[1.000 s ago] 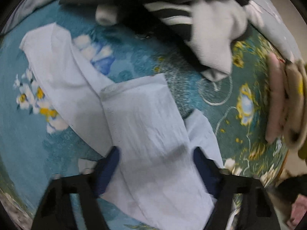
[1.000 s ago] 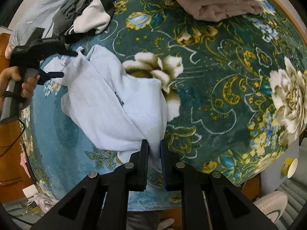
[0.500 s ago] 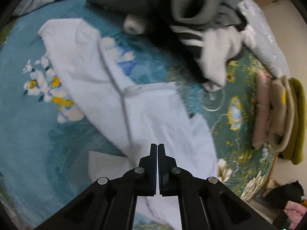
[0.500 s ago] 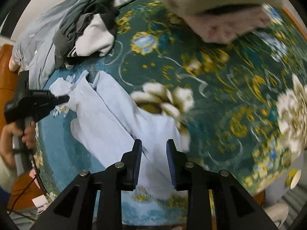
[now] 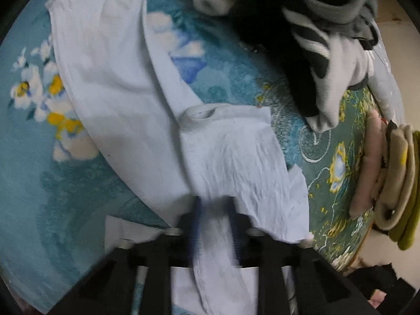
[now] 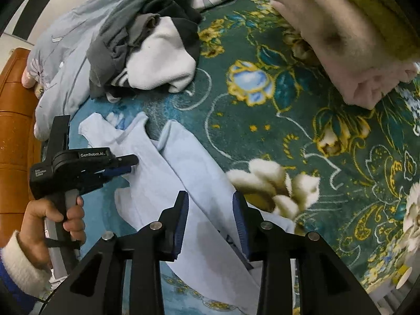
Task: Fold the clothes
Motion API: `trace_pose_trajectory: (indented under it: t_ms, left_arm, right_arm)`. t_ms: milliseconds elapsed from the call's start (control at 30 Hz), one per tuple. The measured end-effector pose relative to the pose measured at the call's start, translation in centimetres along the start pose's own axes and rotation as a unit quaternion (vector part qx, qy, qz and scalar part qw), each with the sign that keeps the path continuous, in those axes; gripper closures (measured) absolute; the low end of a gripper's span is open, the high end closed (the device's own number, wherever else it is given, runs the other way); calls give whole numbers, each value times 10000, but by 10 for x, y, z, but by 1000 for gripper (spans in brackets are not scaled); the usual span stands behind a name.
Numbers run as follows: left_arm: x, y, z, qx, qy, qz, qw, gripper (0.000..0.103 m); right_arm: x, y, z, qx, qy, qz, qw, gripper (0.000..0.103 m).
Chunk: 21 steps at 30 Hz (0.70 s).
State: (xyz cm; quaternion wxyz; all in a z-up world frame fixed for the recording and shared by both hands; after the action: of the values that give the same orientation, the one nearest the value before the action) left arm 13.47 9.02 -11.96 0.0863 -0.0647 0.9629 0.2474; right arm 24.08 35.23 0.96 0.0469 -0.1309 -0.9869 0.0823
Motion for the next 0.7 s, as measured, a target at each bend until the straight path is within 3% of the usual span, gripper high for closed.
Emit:
trace_pose_trajectory:
  t_ms: [200,333,500,600,700]
  left_arm:
    - [-10,10,-24,-281,409,479,9976,102]
    - [-28,30,-53,-878,619,773,9912,102]
    - [-74,62,-87,-1400,341,1866,9718,102]
    - [-99,67,-83,-1623,-143,2081,9644,102]
    - [-126,56,-70,-1523,-622,2119,9633,102]
  right_arm:
    - [-5,14,4,-28,-101,186,9998,67]
    - [-6,23,5,-35,-124,314,9994,67]
    - [5,30,0,-4,18,492,9988,67]
    - [13,34,0,45,50,563,9984,67]
    - [16,30,8,179,-72,497,9986,67]
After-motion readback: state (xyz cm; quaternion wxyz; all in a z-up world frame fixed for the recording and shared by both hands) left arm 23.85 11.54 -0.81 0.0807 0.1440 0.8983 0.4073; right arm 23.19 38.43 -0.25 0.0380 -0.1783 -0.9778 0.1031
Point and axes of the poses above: each gripper's, at about its wrist camera, not at the fingertips, and z roughly the way its jaws point, y to its right, x to its top, the point moved 3 cm from there along z, roughly the way its jaws point, and after that the axes turned 7 degrees about -x, right-handed, at the moved point
